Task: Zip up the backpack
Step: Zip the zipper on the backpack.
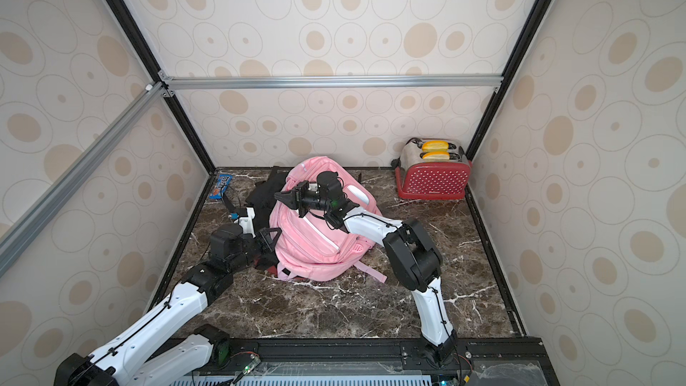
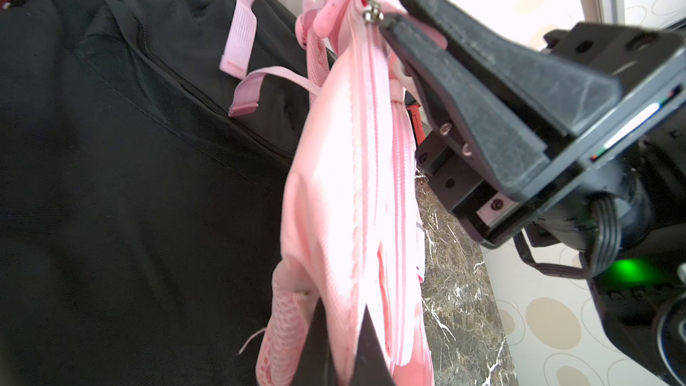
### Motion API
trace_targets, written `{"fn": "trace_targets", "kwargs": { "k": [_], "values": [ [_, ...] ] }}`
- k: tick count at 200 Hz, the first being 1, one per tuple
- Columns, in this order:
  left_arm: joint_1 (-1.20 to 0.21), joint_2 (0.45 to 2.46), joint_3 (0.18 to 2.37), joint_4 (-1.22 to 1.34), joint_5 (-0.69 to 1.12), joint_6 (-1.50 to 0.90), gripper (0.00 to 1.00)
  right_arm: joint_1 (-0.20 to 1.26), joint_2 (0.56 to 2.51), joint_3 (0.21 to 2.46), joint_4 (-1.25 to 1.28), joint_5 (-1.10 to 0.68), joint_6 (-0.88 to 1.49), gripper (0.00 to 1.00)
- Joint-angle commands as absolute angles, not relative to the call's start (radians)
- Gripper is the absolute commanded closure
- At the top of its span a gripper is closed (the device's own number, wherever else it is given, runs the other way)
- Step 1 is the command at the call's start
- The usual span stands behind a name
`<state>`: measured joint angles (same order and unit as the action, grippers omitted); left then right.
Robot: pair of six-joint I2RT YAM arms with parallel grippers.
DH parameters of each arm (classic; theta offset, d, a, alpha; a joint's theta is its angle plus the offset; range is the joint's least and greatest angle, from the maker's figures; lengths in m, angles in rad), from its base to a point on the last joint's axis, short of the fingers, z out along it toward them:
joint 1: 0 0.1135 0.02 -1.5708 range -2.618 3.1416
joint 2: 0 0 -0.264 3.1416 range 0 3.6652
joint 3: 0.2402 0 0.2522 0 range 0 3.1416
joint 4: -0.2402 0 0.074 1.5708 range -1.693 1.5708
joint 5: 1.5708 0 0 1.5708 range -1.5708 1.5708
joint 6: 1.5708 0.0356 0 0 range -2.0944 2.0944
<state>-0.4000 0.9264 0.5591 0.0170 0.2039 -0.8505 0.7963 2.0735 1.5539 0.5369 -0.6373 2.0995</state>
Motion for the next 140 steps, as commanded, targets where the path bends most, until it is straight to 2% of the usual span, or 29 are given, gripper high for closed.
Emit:
{"fn": "trace_targets", "kwargs": {
  "k": [1, 50, 80, 89, 111, 140],
  "values": [
    [-0.410, 0.905, 0.575, 0.000, 0.257, -0.857, 1.00, 0.764, 1.970, 1.518, 0.521, -0.614, 2.001, 0.83],
    [-0.410, 0.918, 0.586, 0.007, 0.258, -0.860, 1.00, 0.763, 1.967, 1.570, 0.212, -0.796, 1.702, 0.82],
    [-0.410, 0.924, 0.586, 0.012, 0.255, -0.862, 1.00, 0.766, 1.963, 1.567, 0.149, -0.833, 1.603, 0.95],
    [-0.411, 0.926, 0.588, 0.012, 0.255, -0.863, 1.00, 0.765, 1.963, 1.565, 0.142, -0.840, 1.587, 0.96],
    [-0.410, 0.931, 0.592, 0.013, 0.255, -0.861, 1.00, 0.766, 1.965, 1.617, 0.037, -0.873, 1.451, 0.87],
    [-0.410, 0.934, 0.602, 0.002, 0.252, -0.858, 1.00, 0.763, 1.922, 1.736, -0.361, -0.799, 1.093, 0.83]
  ]
}}
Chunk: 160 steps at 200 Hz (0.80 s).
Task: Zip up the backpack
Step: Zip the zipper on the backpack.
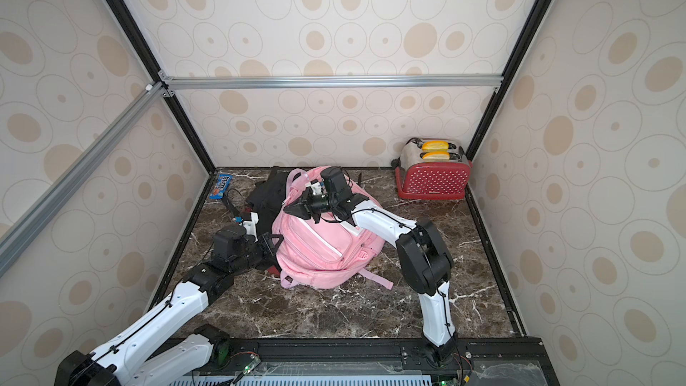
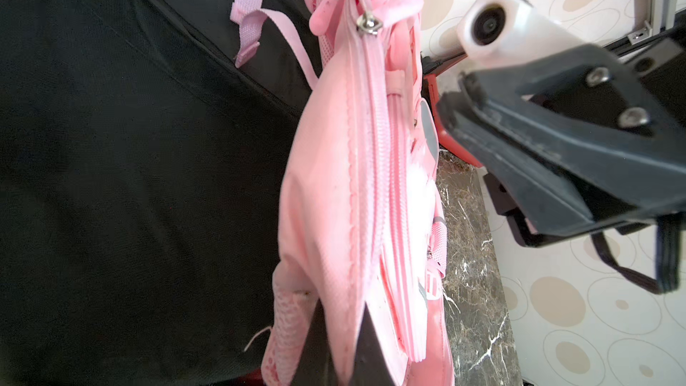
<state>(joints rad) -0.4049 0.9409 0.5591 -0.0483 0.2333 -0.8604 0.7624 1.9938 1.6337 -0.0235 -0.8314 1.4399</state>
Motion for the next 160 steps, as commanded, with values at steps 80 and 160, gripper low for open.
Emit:
{"fn": "trace_targets", "kwargs": {
  "k": [80, 160],
  "values": [
    [-0.411, 0.930, 0.604, 0.002, 0.260, -0.861, 1.00, 0.806, 1.810, 1.907, -0.965, -0.115, 0.291, 0.77],
    [-0.410, 0.928, 0.586, 0.016, 0.266, -0.871, 1.00, 0.810, 1.845, 1.914, -0.801, -0.335, 0.102, 0.63]
  ]
}}
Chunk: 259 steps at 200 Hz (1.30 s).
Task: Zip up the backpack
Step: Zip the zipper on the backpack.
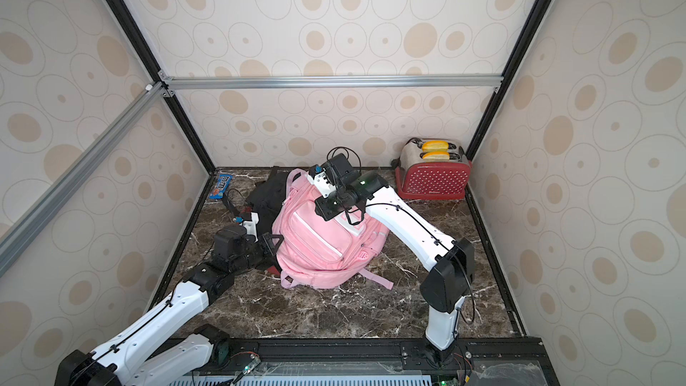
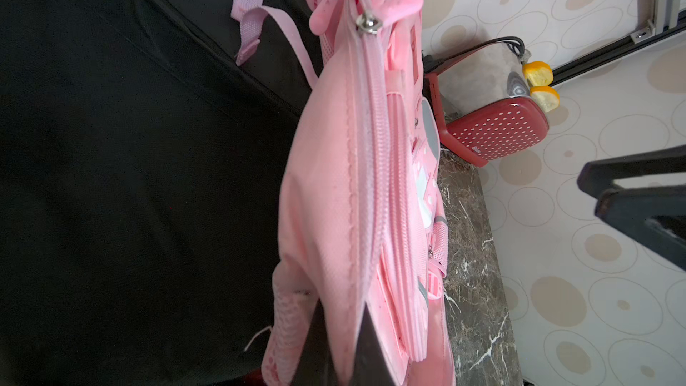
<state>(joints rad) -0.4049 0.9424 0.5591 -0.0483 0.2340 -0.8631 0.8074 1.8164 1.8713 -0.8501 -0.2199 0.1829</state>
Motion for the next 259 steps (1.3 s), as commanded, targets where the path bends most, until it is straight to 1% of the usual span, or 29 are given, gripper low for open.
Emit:
{"fn": "trace_targets", "kwargs": {
  "k": [1, 23, 43, 61, 93, 103, 198, 259],
  "values": [
    [-0.411, 0.927, 0.586, 0.016, 0.266, -0.871, 1.00, 0.811, 1.846, 1.916, -0.799, -0.338, 0.103, 0.63],
    [-0.410, 0.926, 0.586, 0.015, 0.268, -0.871, 1.00, 0.784, 1.889, 1.964, -0.769, -0.453, 0.117, 0.57],
    [-0.410, 0.925, 0.587, 0.014, 0.268, -0.870, 1.00, 0.760, 1.963, 2.050, -0.792, -0.555, 0.128, 0.56],
    [-0.410, 0.925, 0.583, 0.015, 0.267, -0.873, 1.00, 0.751, 2.016, 2.105, -0.788, -0.605, 0.139, 0.56],
    [-0.410, 0.933, 0.587, 0.019, 0.269, -0.871, 1.00, 0.717, 2.107, 2.190, -0.766, -0.687, 0.202, 0.52],
    [-0.410, 0.939, 0.588, 0.021, 0.271, -0.871, 1.00, 0.713, 2.132, 2.217, -0.768, -0.695, 0.212, 0.51],
    [-0.411, 0.942, 0.589, 0.021, 0.274, -0.862, 1.00, 0.688, 2.369, 2.509, -0.863, -0.750, 0.298, 0.49],
    [-0.416, 0.944, 0.593, 0.024, 0.286, -0.864, 1.00, 0.686, 2.429, 2.540, -0.860, -0.770, 0.335, 0.47]
  ]
}}
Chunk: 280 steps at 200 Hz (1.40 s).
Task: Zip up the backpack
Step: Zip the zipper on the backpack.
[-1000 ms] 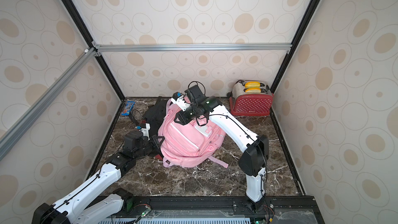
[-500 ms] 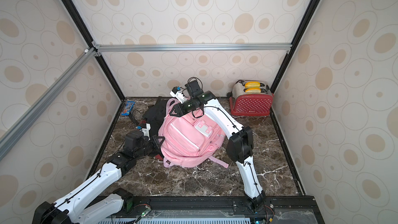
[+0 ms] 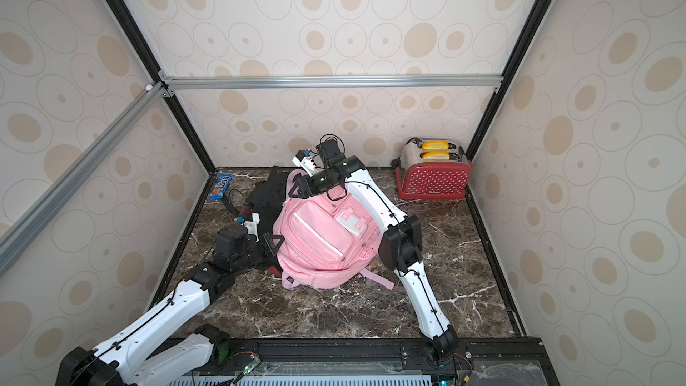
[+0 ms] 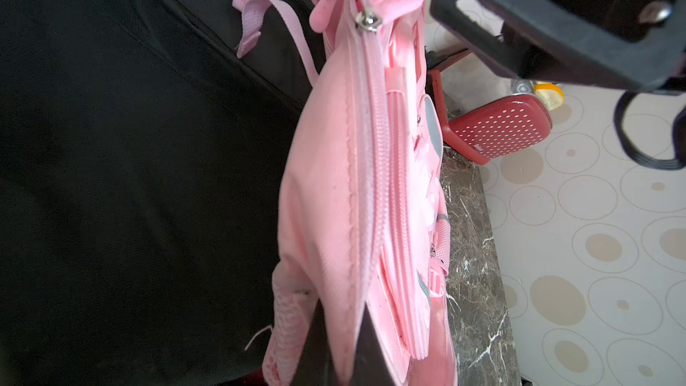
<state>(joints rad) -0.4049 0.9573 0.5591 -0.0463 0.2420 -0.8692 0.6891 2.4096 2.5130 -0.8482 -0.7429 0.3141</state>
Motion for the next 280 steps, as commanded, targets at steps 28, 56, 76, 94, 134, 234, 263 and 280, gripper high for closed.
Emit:
{"fn": "trace_targets", "kwargs": {
  "k": [28, 56, 76, 94, 134, 234, 263, 280],
  "values": [
    [-0.418, 0.948, 0.590, 0.033, 0.292, -0.871, 1.00, 0.687, 2.430, 2.530, -0.850, -0.776, 0.342, 0.47],
    [-0.419, 0.952, 0.585, 0.044, 0.296, -0.877, 1.00, 0.687, 2.430, 2.522, -0.831, -0.795, 0.354, 0.47],
    [-0.419, 0.955, 0.585, 0.049, 0.298, -0.879, 1.00, 0.690, 2.434, 2.520, -0.819, -0.809, 0.364, 0.47],
    [-0.419, 0.957, 0.587, 0.049, 0.298, -0.879, 1.00, 0.696, 2.437, 2.520, -0.813, -0.813, 0.365, 0.47],
    [-0.421, 0.960, 0.588, 0.053, 0.304, -0.881, 1.00, 0.710, 2.445, 2.522, -0.808, -0.816, 0.368, 0.47],
    [-0.423, 0.964, 0.591, 0.058, 0.311, -0.877, 1.00, 0.729, 2.477, 2.531, -0.802, -0.811, 0.374, 0.47],
    [-0.422, 0.965, 0.589, 0.058, 0.310, -0.877, 1.00, 0.730, 2.483, 2.534, -0.811, -0.804, 0.365, 0.50],
    [-0.423, 0.968, 0.589, 0.058, 0.310, -0.876, 1.00, 0.730, 2.485, 2.536, -0.810, -0.808, 0.365, 0.54]
  ]
}}
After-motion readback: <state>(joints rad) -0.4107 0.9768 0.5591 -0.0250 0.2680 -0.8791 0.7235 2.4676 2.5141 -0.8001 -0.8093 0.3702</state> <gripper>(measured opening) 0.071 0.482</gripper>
